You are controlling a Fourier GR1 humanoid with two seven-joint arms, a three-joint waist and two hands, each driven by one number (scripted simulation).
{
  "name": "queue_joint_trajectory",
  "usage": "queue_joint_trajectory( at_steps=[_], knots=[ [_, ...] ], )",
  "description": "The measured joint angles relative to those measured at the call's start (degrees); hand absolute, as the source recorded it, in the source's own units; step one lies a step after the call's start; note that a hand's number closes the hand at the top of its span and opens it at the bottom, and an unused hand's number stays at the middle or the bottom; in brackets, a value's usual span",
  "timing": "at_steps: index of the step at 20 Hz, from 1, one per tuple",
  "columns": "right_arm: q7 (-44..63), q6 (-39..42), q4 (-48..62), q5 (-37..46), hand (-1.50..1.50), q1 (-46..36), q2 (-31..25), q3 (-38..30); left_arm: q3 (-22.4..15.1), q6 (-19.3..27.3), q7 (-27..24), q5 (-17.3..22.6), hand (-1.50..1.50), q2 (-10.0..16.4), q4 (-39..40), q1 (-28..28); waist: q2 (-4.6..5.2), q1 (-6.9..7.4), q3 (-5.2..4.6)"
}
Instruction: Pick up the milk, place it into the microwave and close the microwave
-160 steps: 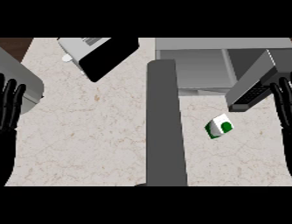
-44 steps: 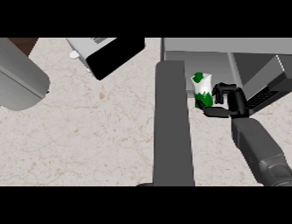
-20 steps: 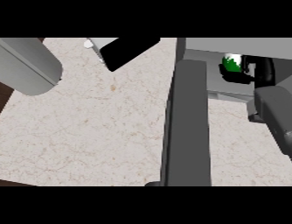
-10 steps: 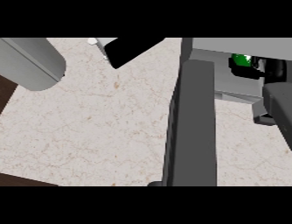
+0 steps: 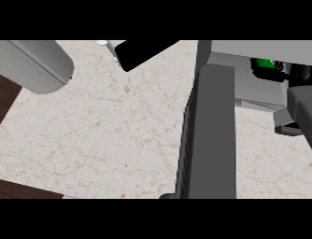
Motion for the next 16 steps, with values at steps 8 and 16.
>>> queue_joint_trajectory(
  at_steps=[8, 16],
  knots=[
    [-0.04, 0.02, 0.08, -0.21, 1.5, -0.49, -0.9, -0.36, 0.07, -0.62, -0.18, -2.14, -1.5, 0.64, 0.94, -1.17, 0.39, 0.62, 0.01],
    [-0.47, 3.36, -0.32, -1.15, -1.5, -2.96, 1.52, -1.1, -0.49, -0.82, -0.21, -3.77, -1.5, 0.9, 1.87, -2.56, 0.08, 1.09, -0.03]
  ],
)
